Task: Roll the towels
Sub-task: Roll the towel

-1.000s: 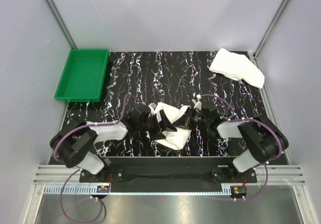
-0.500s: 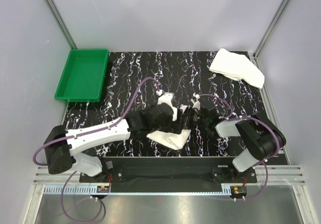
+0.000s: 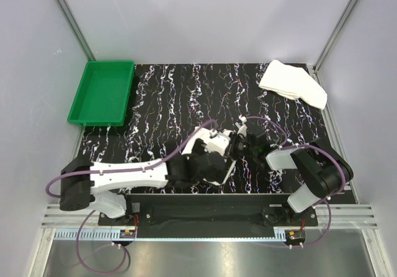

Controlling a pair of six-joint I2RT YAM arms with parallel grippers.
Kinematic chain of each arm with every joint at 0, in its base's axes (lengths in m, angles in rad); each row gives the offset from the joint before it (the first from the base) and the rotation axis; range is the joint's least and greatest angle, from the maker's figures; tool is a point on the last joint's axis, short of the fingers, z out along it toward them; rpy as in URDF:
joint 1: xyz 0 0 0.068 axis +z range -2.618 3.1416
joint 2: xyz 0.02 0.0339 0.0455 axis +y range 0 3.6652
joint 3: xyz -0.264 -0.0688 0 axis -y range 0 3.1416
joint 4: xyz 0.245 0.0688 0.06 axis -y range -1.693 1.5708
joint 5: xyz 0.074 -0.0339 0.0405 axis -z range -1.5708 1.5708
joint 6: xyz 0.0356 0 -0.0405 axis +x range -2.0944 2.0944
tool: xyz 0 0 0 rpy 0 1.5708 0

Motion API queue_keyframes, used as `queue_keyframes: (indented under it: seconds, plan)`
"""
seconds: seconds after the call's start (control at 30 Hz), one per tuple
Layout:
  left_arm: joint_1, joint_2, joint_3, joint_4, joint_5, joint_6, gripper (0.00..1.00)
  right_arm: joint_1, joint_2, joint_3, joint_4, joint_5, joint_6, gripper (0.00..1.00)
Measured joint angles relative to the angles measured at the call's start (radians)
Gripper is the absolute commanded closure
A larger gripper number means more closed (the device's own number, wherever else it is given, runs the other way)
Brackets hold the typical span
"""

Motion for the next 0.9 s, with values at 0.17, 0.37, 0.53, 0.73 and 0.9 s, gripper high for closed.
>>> queue_keyframes:
  seconds: [0.17, 0.37, 0.53, 0.73, 0.9]
  plan:
    - [-0.110, 0.147, 0.077, -0.039, -0.081, 0.038, 0.01, 0.002, 0.000, 0.000, 0.003, 0.006, 0.000, 0.80]
    - [-0.148, 0.278, 0.108, -0.061, -0.108, 0.052, 0.01, 0.002, 0.009, 0.000, 0.013, 0.006, 0.000, 0.79]
    - [-0.159, 0.390, 0.151, -0.069, -0.137, 0.076, 0.01, 0.003, 0.025, 0.000, 0.036, 0.003, 0.000, 0.79]
    - [-0.163, 0.492, 0.211, -0.106, -0.162, 0.093, 0.01, 0.004, 0.029, -0.002, 0.046, 0.003, 0.000, 0.79]
    - [-0.163, 0.533, 0.226, -0.136, -0.187, 0.067, 0.01, 0.006, 0.031, -0.003, 0.052, 0.003, 0.000, 0.78]
